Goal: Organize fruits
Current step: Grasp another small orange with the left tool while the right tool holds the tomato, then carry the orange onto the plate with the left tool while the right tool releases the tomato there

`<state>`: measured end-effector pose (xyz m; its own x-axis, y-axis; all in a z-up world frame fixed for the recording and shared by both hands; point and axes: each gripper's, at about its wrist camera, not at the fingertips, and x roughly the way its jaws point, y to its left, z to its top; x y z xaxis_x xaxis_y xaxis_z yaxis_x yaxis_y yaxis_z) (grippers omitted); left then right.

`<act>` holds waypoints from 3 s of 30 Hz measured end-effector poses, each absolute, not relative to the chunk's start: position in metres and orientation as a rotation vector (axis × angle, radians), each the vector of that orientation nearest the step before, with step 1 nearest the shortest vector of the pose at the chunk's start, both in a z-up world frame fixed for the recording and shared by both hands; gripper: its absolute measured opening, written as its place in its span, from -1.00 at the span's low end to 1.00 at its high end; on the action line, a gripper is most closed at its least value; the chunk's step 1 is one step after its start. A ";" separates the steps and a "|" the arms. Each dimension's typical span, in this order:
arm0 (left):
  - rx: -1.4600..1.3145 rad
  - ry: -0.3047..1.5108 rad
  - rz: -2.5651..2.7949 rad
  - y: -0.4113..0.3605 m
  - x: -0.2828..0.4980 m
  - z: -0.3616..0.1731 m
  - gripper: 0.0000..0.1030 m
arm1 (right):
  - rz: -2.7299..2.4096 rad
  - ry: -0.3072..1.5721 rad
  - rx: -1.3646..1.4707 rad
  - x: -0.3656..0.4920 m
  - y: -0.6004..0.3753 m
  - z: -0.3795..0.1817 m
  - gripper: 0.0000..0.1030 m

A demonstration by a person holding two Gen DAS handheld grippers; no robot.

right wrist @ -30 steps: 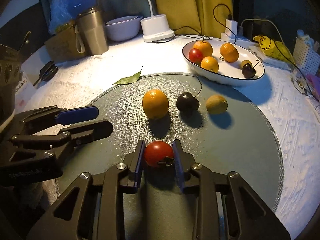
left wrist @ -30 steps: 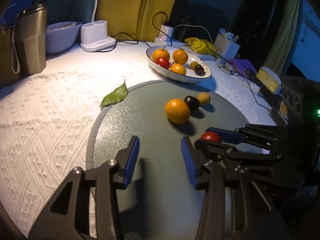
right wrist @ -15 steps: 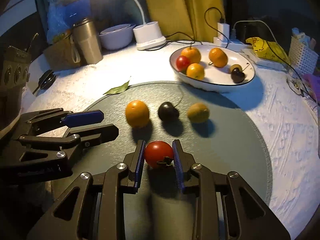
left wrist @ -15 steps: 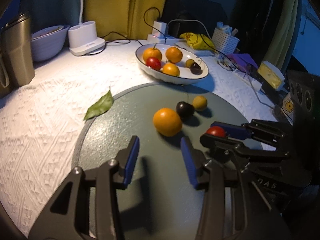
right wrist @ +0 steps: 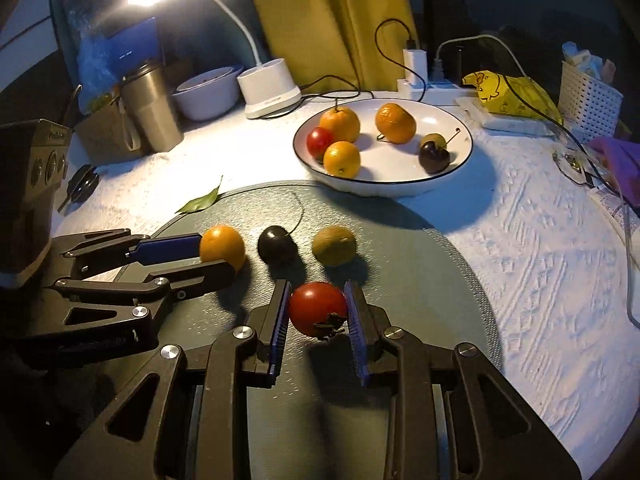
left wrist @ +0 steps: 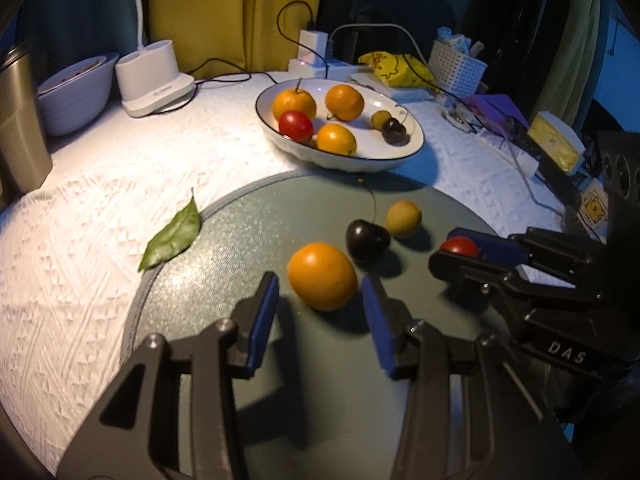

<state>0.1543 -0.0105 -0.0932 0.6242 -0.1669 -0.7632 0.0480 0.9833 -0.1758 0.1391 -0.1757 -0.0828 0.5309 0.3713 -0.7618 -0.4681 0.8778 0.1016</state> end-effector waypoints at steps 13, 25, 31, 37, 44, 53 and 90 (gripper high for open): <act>-0.112 0.882 -0.120 -0.014 0.170 -0.093 -0.20 | 0.494 0.860 -0.104 0.158 -0.189 -0.076 -0.42; -0.093 0.853 -0.142 -0.017 0.180 -0.078 -0.25 | 0.482 0.839 -0.095 0.175 -0.198 -0.069 -0.42; -0.093 0.830 -0.145 -0.017 0.190 -0.067 -0.25 | 0.471 0.821 -0.095 0.185 -0.203 -0.062 -0.42; -0.089 0.812 -0.149 -0.015 0.203 -0.059 -0.25 | 0.460 0.803 -0.097 0.198 -0.209 -0.055 -0.42; -0.081 0.790 -0.160 -0.011 0.225 -0.052 -0.25 | 0.451 0.791 -0.105 0.215 -0.209 -0.051 -0.42; -0.075 0.775 -0.205 -0.006 0.259 -0.046 -0.25 | 0.433 0.781 -0.108 0.242 -0.206 -0.050 -0.42; -0.155 0.753 -0.225 0.015 0.370 -0.051 -0.14 | 0.314 0.771 -0.014 0.335 -0.199 -0.070 -0.17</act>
<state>0.3700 0.0151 -0.0512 0.7072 -0.2574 -0.6585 0.1468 0.9645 -0.2194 0.3352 -0.1988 -0.0700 0.6732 0.2742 -0.6867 -0.2843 0.9533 0.1019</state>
